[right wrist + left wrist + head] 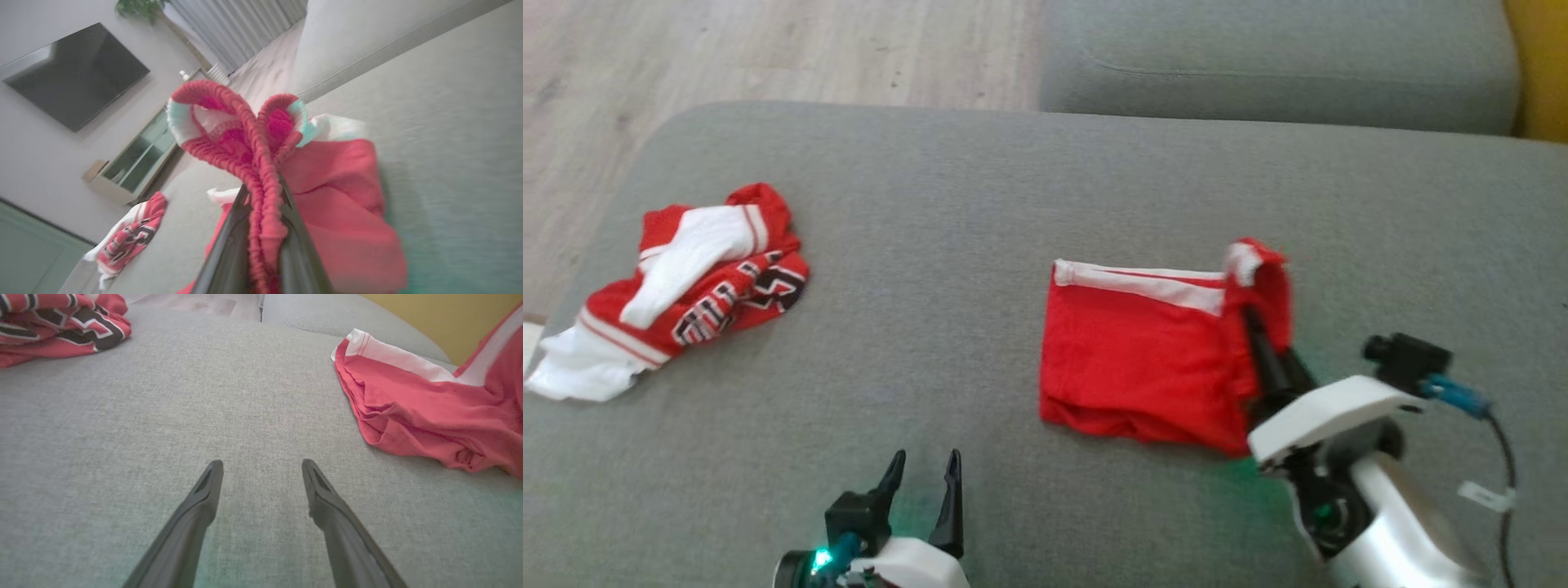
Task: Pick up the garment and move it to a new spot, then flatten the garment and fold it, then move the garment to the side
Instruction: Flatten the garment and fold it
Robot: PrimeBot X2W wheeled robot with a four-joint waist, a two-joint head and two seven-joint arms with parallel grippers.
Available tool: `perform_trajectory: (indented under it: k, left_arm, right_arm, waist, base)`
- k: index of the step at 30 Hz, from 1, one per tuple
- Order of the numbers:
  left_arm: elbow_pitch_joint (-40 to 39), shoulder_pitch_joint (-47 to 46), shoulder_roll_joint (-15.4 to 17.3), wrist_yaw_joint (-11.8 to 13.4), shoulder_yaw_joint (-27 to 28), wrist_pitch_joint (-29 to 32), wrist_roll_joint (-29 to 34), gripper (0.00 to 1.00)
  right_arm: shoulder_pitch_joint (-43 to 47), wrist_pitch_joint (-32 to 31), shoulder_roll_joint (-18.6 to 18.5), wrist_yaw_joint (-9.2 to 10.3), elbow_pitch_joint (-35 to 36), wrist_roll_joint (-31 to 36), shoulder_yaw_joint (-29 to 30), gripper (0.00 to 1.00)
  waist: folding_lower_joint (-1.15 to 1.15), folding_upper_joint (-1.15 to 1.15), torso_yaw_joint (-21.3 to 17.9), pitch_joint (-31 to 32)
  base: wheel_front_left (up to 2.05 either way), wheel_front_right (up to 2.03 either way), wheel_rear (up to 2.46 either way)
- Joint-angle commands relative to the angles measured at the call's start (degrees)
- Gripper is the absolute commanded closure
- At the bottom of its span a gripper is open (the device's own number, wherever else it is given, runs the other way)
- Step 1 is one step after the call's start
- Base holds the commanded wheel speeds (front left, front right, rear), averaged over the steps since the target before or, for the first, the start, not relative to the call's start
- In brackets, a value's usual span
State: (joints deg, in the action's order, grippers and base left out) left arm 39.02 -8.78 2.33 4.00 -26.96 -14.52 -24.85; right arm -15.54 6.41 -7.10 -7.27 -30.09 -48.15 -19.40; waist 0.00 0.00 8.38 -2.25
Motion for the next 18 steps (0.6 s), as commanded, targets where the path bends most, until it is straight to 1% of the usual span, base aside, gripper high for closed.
perform_trajectory:
  k: [1, 4, 6, 7, 8, 9, 13, 18]
  left_arm:
    - [-0.75, -0.16, 0.54, -0.06, 1.05, -0.48, -0.67, 0.00]
    - [-0.34, -0.08, 0.54, 0.07, 0.79, -0.48, -0.57, 0.00]
    - [-0.10, -0.13, 0.54, 0.07, 0.60, -0.48, -0.38, 0.00]
    - [-0.04, -0.18, 0.54, 0.00, 0.57, -0.48, -0.42, 0.00]
    - [-0.03, -0.28, 0.54, -0.17, 0.54, -0.48, -0.55, 0.00]
    - [-0.01, -0.43, 0.54, -0.31, 0.51, -0.48, -0.43, 0.00]
    - [-0.12, -1.21, 0.54, -0.46, 0.99, -0.48, 0.67, 0.00]
    - [-1.54, -1.20, 0.54, -0.19, 3.36, -0.48, 1.67, 0.00]
  right_arm:
    - [-0.39, -0.77, 0.82, -0.22, 2.85, -0.82, -2.51, 1.00]
    - [-0.75, -1.93, 1.96, -0.22, 4.01, -2.26, -5.10, 1.00]
    - [-1.53, -1.70, 2.56, -0.22, 3.33, -1.84, -6.40, 1.00]
    - [-1.97, -1.40, 2.87, -0.22, 2.57, -1.57, -6.83, 0.88]
    - [-2.44, -1.02, 3.13, -0.22, 1.67, -1.20, -7.29, 0.53]
    - [-2.93, -0.47, 3.40, -0.22, 0.67, -1.00, -7.63, 0.00]
    - [-4.80, 2.59, 3.95, -0.22, -2.58, 0.05, -9.45, 0.00]
    - [-5.93, 6.27, 4.10, -0.22, -4.54, 1.27, -11.03, 0.00]
  waist:
    - [0.00, 0.00, 1.24, 0.32]
    - [0.00, 0.00, 3.15, 0.43]
    - [0.00, 0.00, 4.70, 0.34]
    - [0.00, 0.00, 5.47, 0.31]
    - [0.00, 0.00, 6.30, 0.26]
    - [0.00, 0.00, 6.87, 0.20]
    - [0.00, 0.00, 8.25, -0.06]
    - [0.00, 0.00, 6.61, 0.34]
  base:
    - [0.00, 0.00, 0.00]
    - [0.00, 0.00, 0.00]
    - [0.00, 0.00, 0.00]
    - [0.00, 0.00, 0.00]
    - [0.00, 0.00, 0.00]
    - [0.00, 0.00, 0.00]
    - [0.00, 0.00, 0.00]
    - [0.00, 0.00, 0.00]
